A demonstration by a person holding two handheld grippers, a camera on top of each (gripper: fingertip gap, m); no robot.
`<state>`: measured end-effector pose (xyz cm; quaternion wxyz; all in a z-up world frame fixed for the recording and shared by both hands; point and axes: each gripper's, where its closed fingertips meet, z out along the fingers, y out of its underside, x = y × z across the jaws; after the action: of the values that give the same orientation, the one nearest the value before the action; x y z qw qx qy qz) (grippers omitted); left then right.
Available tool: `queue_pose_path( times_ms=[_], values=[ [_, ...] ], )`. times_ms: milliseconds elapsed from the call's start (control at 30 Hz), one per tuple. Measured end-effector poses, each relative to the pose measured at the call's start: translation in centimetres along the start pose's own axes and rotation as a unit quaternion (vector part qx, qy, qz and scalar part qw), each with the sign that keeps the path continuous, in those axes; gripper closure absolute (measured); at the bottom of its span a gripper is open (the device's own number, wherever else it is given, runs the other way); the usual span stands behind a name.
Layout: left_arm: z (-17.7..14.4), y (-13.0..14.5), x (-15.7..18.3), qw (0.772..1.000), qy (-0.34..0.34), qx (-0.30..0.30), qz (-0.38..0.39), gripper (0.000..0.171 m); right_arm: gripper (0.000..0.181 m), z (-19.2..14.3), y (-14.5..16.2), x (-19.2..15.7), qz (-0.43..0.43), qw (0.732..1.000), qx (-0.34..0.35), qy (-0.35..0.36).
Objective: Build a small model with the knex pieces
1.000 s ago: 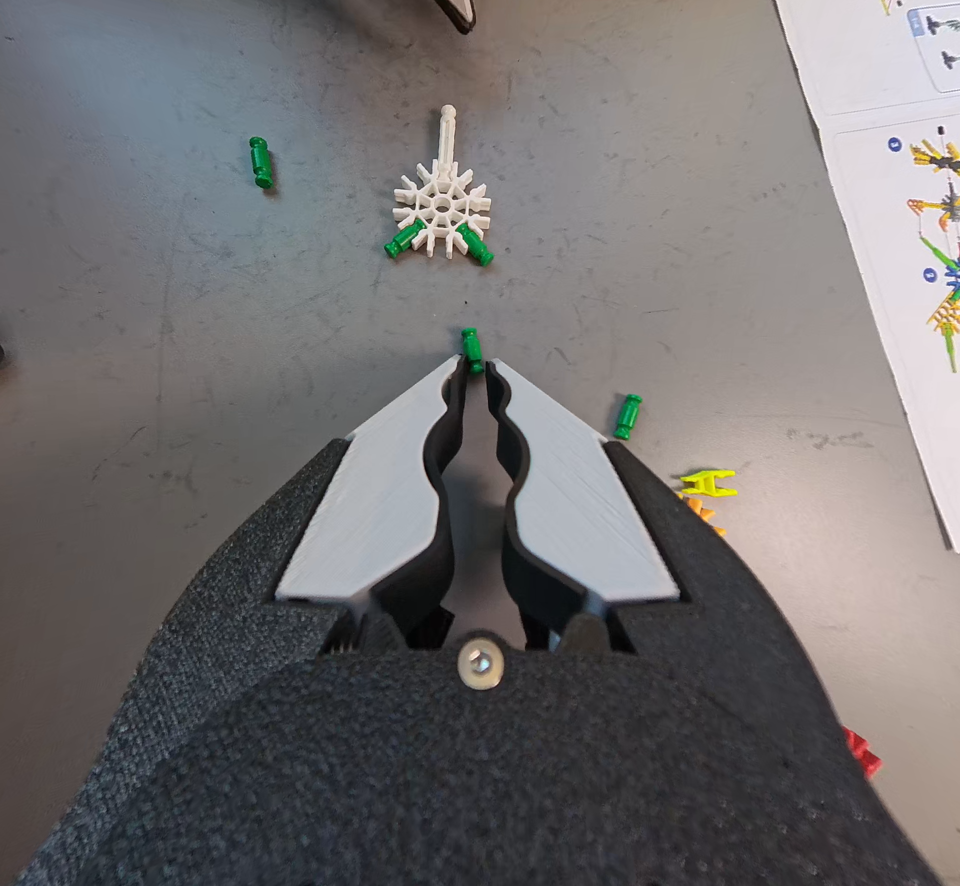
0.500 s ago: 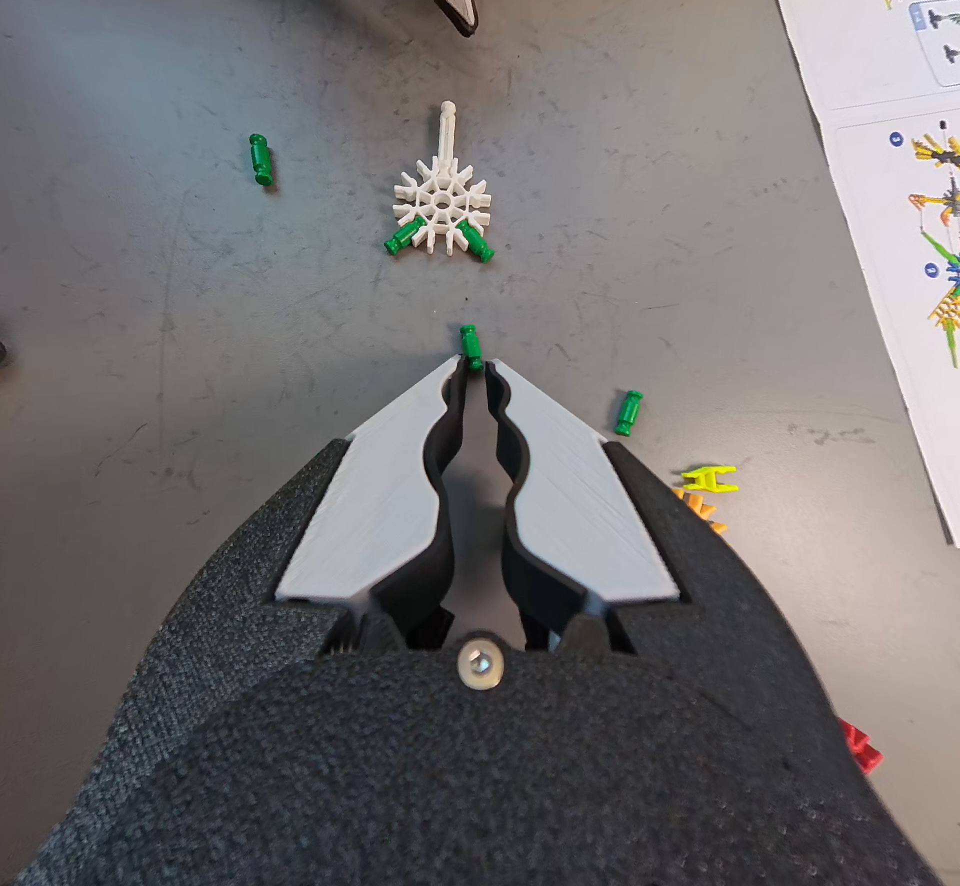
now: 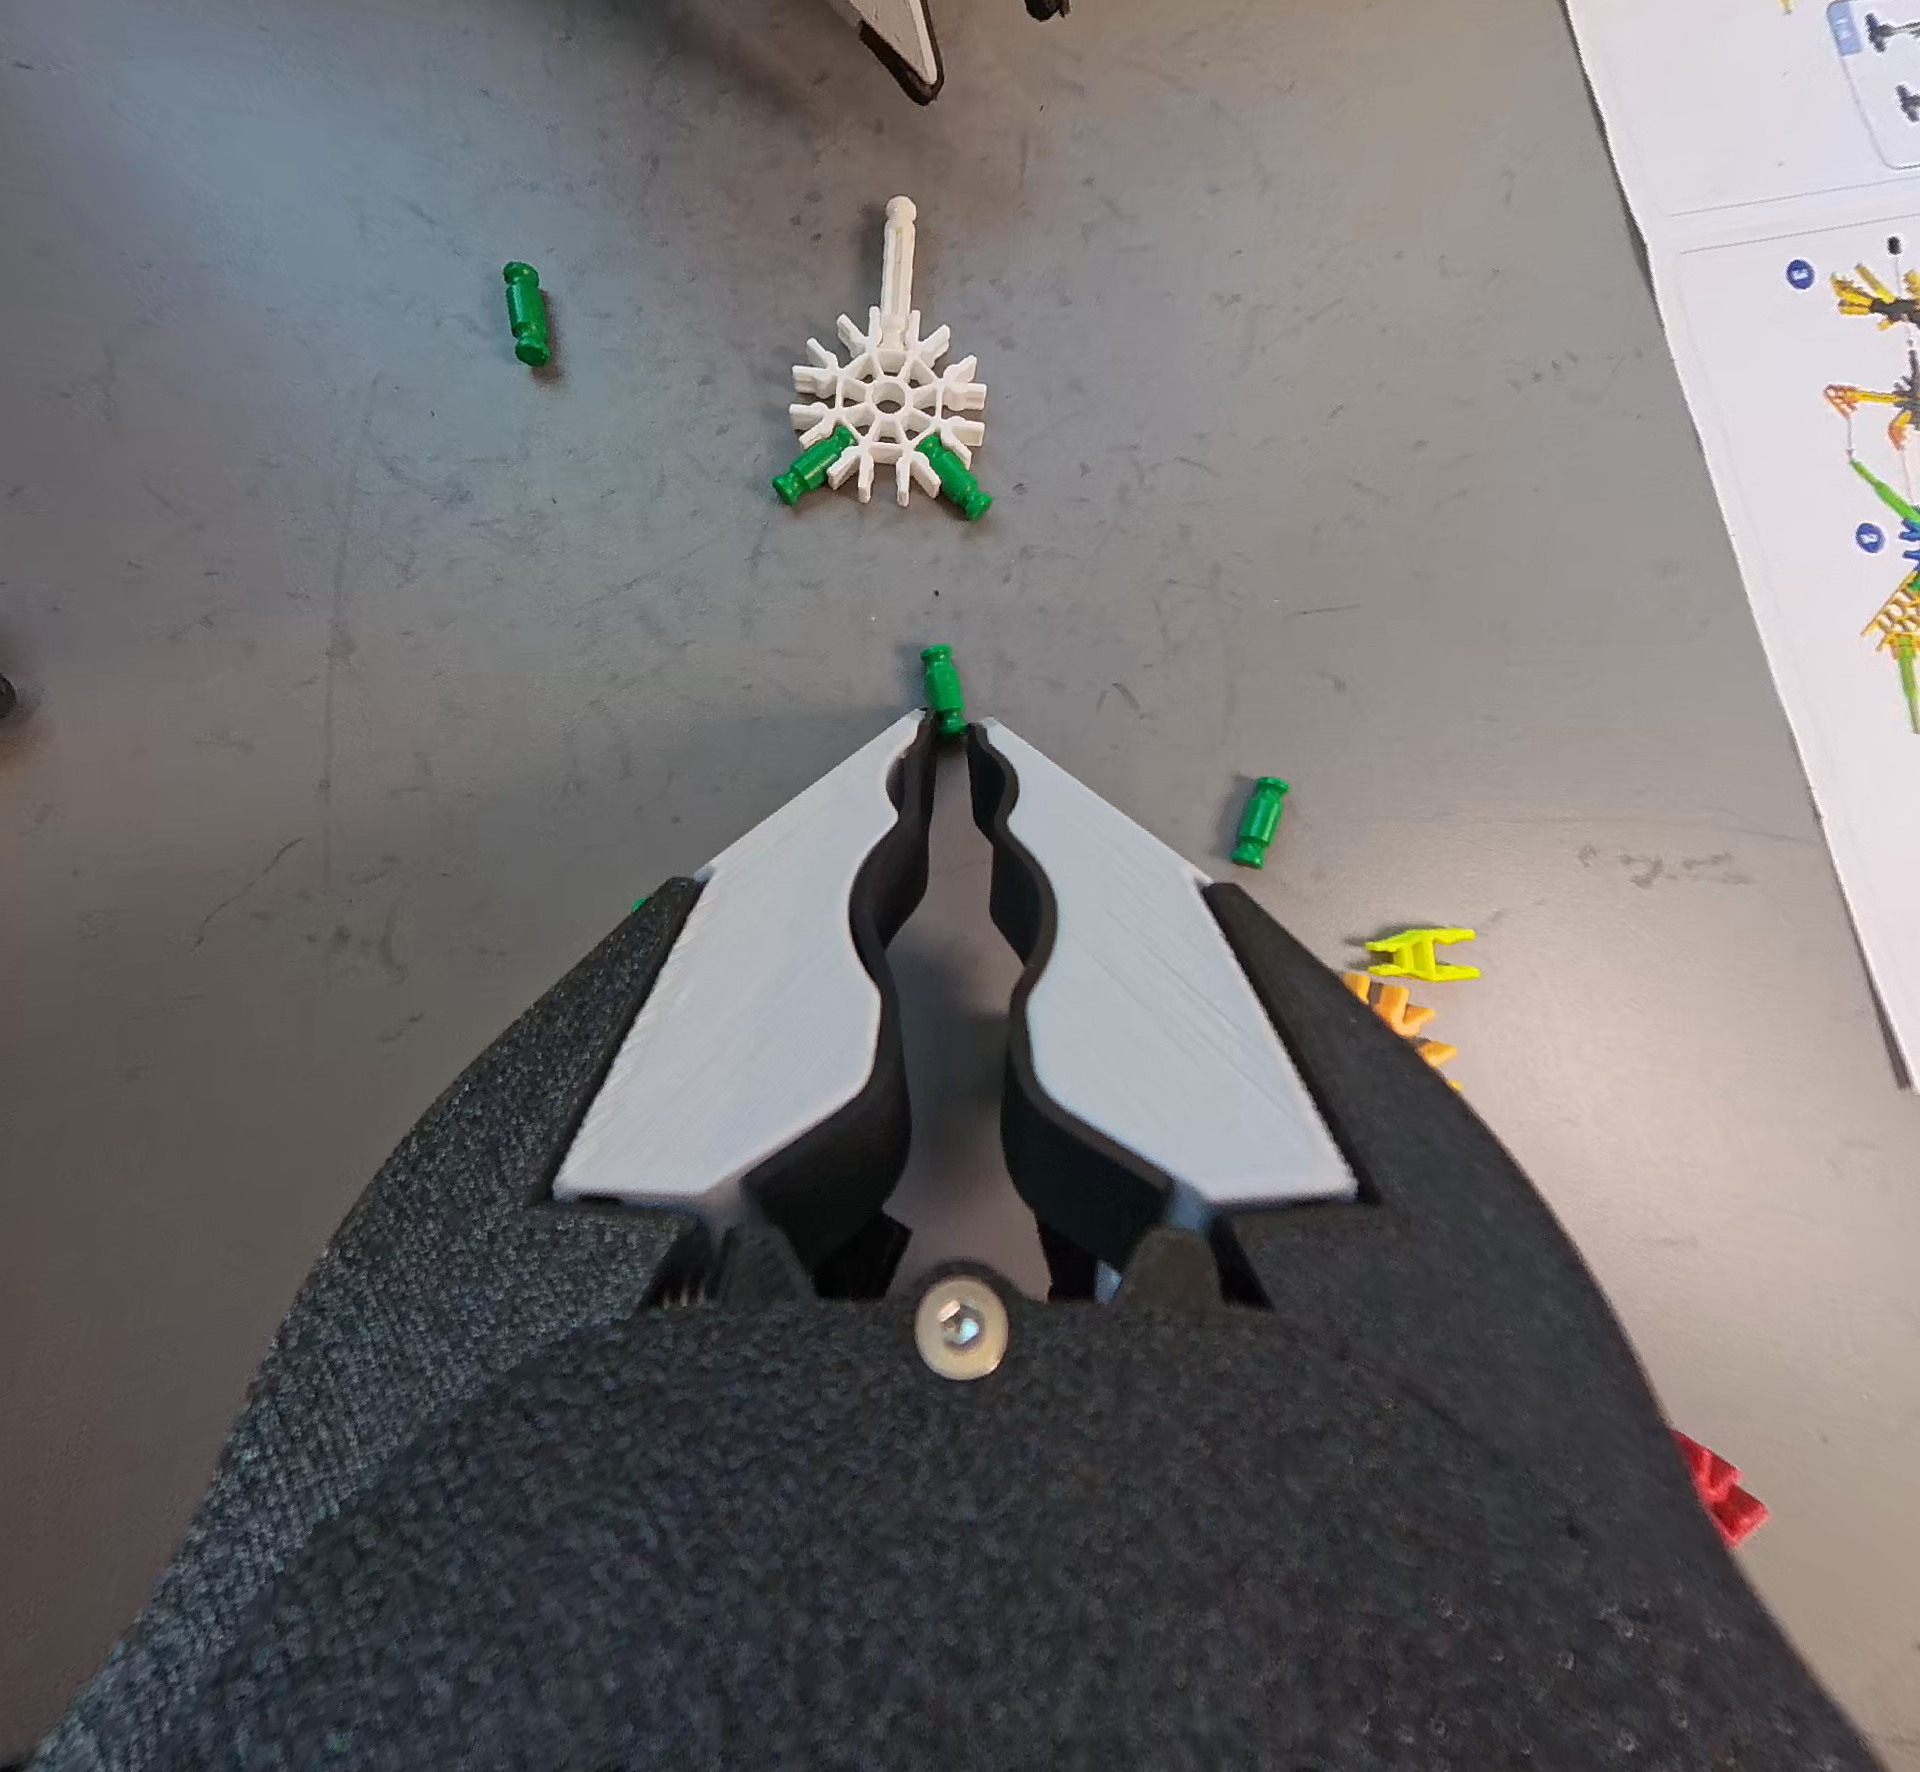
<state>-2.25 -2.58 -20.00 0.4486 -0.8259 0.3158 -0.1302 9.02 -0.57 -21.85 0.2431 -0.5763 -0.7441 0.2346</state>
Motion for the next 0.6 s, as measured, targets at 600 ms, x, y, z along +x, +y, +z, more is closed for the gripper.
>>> queue_pose_path(
  times_ms=[600],
  values=[
    [-0.6,-3.3,3.8,0.99,0.108,0.074,-0.056,0.151,0.177,-1.0,-4.4,0.0,-0.063,0.989,0.133,0.025]
  ],
)
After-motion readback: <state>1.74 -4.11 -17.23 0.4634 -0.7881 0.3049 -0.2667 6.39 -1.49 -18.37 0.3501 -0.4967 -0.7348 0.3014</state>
